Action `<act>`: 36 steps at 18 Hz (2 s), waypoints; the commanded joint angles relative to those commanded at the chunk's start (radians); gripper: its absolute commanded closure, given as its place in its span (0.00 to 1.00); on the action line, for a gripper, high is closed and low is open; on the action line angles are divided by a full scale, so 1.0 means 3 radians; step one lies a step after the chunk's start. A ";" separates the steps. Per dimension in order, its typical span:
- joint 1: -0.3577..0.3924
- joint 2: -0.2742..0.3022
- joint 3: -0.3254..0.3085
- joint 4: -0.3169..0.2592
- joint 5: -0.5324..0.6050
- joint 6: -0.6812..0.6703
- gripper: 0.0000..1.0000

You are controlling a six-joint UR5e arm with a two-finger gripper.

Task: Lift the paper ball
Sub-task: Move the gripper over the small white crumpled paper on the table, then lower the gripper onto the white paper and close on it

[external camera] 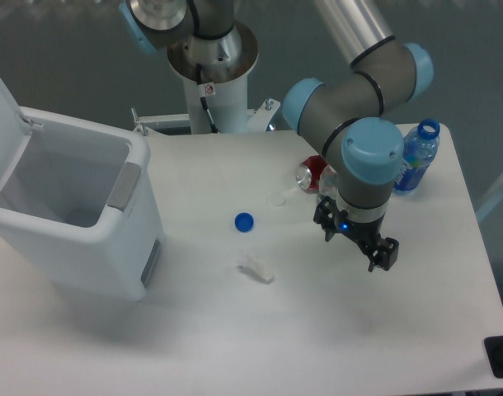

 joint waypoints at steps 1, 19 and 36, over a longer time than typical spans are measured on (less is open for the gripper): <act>0.0000 0.0000 0.0000 0.0000 0.0000 -0.0010 0.00; -0.0491 -0.0138 -0.0562 0.0430 -0.0205 -0.0041 0.00; -0.0711 -0.0199 -0.0629 0.0430 0.0005 -0.0046 0.53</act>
